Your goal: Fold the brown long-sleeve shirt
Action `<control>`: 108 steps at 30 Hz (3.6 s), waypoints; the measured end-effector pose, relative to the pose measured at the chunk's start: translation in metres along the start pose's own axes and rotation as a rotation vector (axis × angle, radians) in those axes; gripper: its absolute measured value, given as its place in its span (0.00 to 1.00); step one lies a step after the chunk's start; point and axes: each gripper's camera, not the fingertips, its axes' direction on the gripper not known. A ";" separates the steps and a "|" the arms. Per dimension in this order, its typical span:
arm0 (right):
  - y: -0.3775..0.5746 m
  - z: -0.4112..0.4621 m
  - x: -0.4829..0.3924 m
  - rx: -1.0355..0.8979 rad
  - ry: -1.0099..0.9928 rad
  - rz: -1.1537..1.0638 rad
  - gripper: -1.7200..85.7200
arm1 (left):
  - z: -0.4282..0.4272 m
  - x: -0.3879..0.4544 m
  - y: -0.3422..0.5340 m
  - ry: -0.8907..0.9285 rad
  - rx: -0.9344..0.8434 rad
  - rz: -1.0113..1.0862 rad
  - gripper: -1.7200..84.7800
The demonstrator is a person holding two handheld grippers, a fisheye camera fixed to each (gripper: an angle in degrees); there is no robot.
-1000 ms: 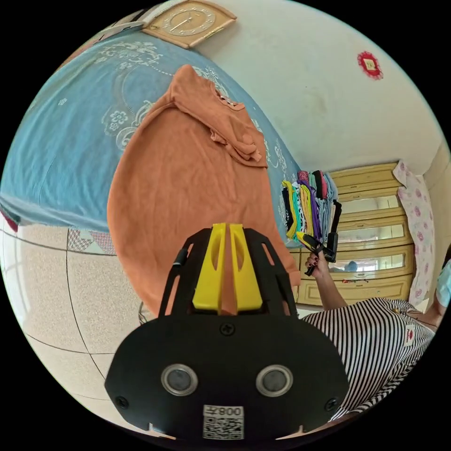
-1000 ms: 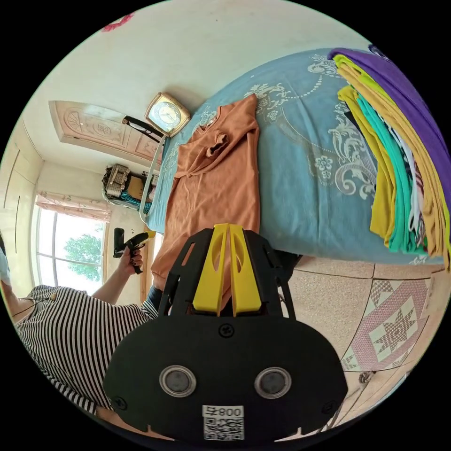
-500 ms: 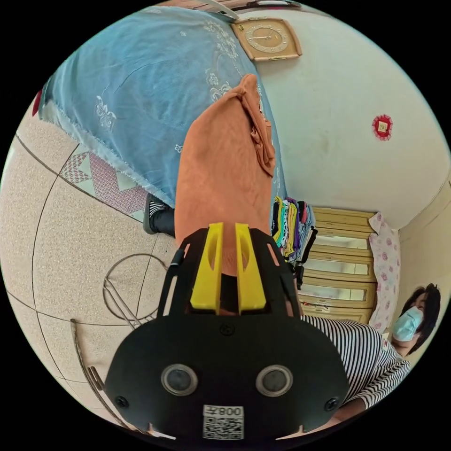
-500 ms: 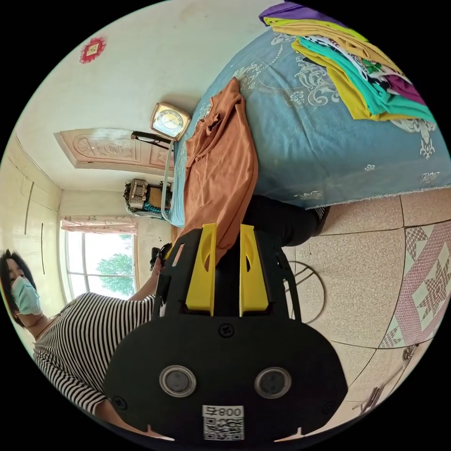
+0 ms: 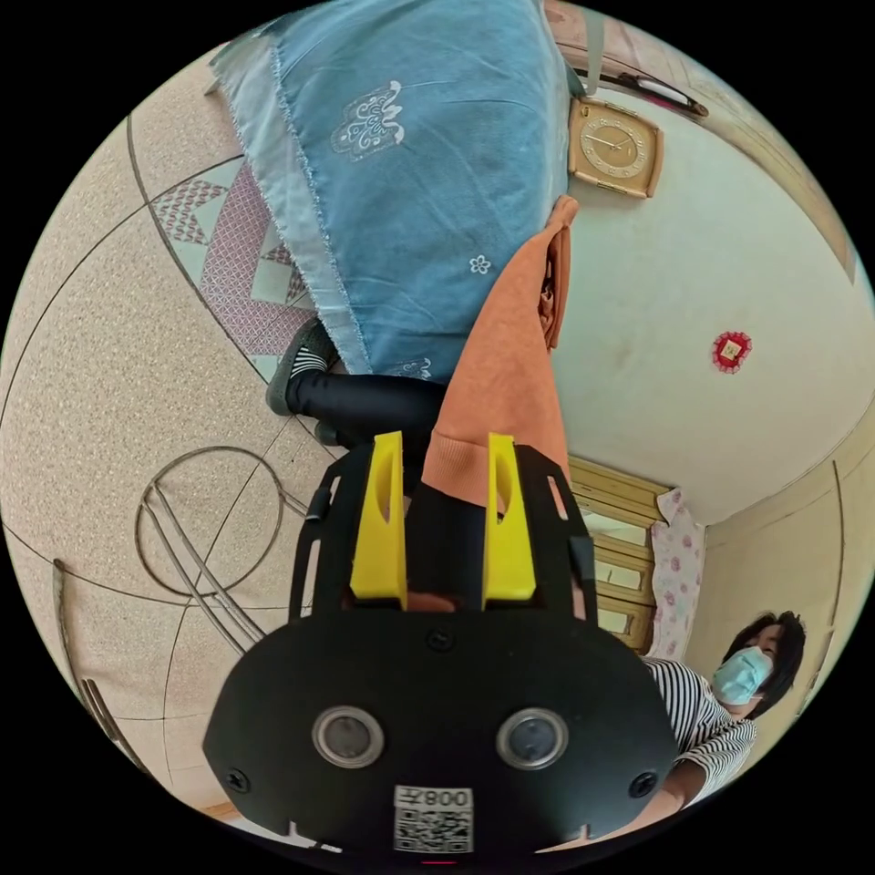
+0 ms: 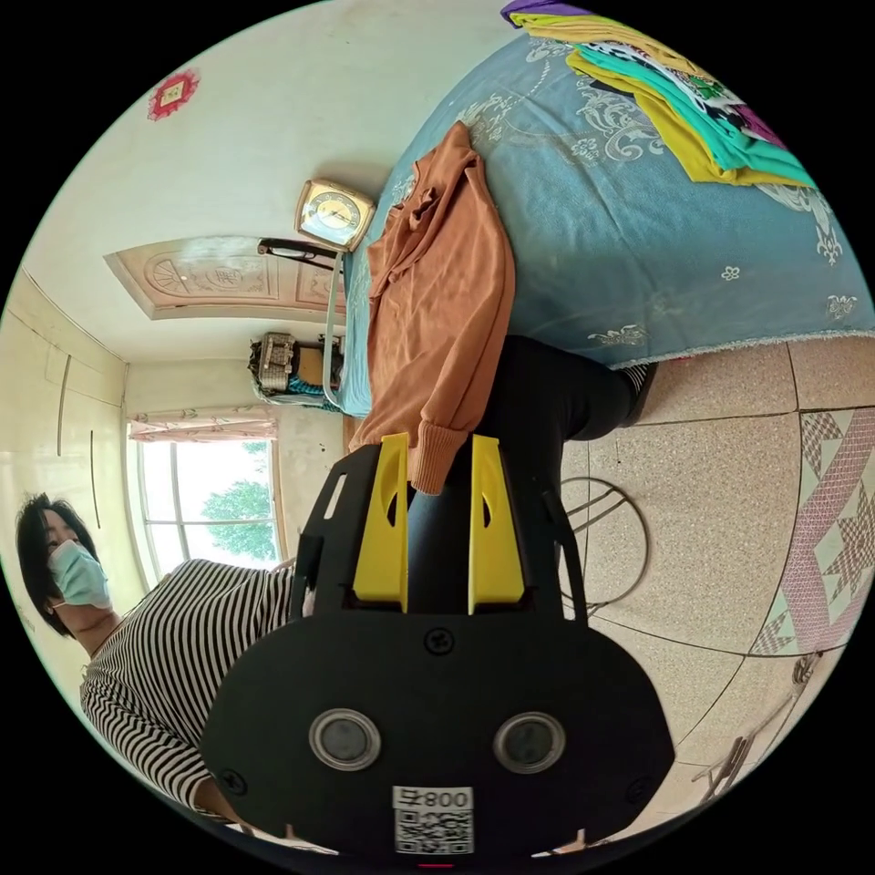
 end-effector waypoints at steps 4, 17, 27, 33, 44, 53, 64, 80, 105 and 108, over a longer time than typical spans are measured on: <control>0.009 -0.002 0.003 -0.021 -0.006 0.017 0.15 | 0.001 -0.011 0.004 -0.005 -0.053 0.027 0.18; 0.017 -0.001 0.003 -0.077 0.026 0.050 0.11 | -0.017 -0.012 0.032 0.180 -0.122 0.131 0.10; 0.038 -0.049 -0.008 -0.018 -0.081 -0.030 0.05 | -0.087 0.019 0.087 0.352 0.010 0.245 0.06; 0.054 -0.088 -0.022 0.059 -0.173 -0.120 0.03 | -0.122 0.071 0.114 0.389 0.040 0.377 0.06; 0.099 -0.171 -0.064 0.217 -0.234 -0.338 0.03 | -0.136 0.184 0.164 0.496 0.004 0.611 0.06; 0.159 -0.237 -0.072 0.309 -0.331 -0.456 0.04 | -0.158 0.239 0.219 0.546 -0.017 0.743 0.05; 0.223 -0.270 -0.079 0.345 -0.385 -0.577 0.04 | -0.177 0.289 0.264 0.588 -0.021 0.849 0.06; 0.246 -0.262 -0.058 0.331 -0.411 -0.595 0.04 | -0.175 0.327 0.259 0.656 -0.035 0.845 0.06; 0.059 -0.166 -0.028 0.362 -0.399 -0.466 0.04 | -0.104 0.415 0.073 0.638 -0.048 0.775 0.05; 0.010 -0.147 -0.028 0.355 -0.382 -0.439 0.04 | -0.087 0.427 0.032 0.627 -0.033 0.747 0.05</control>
